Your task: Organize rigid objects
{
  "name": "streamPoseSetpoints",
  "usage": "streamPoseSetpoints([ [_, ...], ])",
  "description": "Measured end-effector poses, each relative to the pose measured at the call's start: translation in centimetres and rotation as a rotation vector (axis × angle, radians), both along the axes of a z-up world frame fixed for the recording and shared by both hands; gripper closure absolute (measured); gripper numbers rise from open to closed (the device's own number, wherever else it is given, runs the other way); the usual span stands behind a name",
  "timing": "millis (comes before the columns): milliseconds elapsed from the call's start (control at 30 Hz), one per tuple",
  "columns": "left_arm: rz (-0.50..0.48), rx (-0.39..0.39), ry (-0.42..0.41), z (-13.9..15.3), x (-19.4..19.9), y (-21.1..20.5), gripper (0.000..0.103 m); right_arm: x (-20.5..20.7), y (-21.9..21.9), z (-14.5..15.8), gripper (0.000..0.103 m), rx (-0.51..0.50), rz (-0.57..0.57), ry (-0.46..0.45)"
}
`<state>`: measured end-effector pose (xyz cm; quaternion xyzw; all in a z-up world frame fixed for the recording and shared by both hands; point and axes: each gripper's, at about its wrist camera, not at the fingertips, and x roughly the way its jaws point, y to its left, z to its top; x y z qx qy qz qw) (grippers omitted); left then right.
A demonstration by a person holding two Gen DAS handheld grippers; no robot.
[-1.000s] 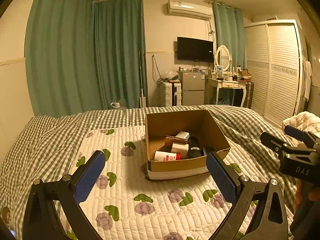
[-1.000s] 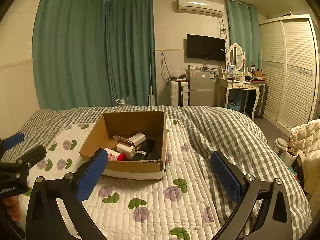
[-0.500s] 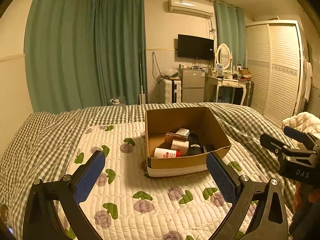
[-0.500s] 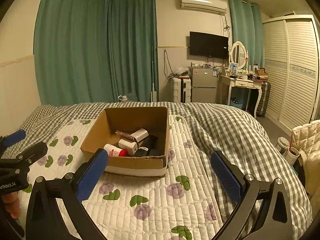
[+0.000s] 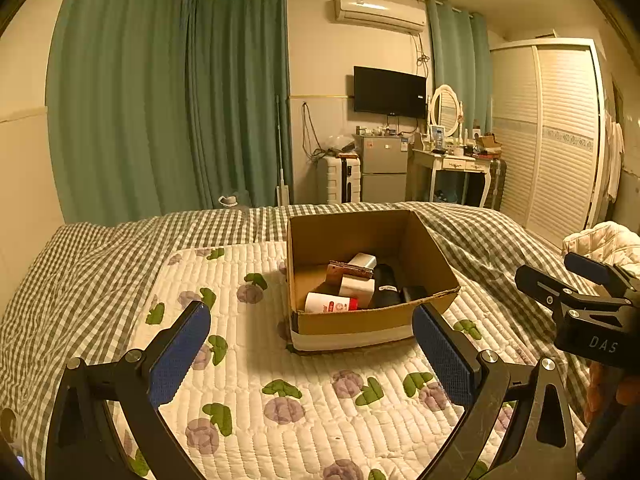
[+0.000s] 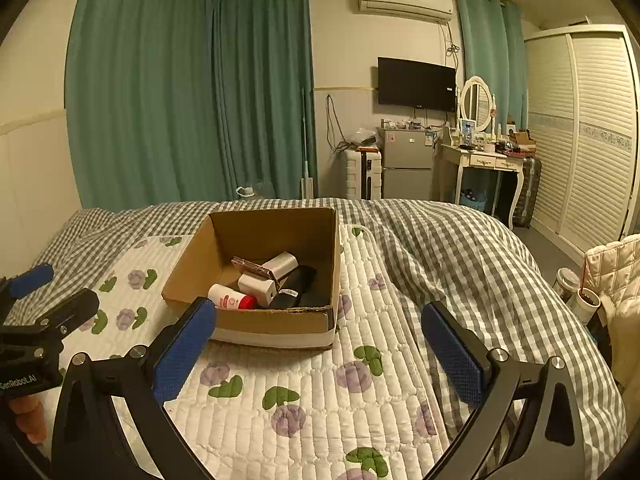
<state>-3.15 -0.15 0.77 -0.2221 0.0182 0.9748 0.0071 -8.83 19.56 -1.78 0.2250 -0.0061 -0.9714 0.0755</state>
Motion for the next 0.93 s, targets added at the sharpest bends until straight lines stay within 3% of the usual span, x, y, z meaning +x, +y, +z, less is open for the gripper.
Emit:
streamPoseSetpoints([
  [933,-0.017,0.013,-0.017,-0.35,-0.01,0.16,0.0,0.0,-0.57,-0.29,0.0,0.025,-0.012,-0.01],
])
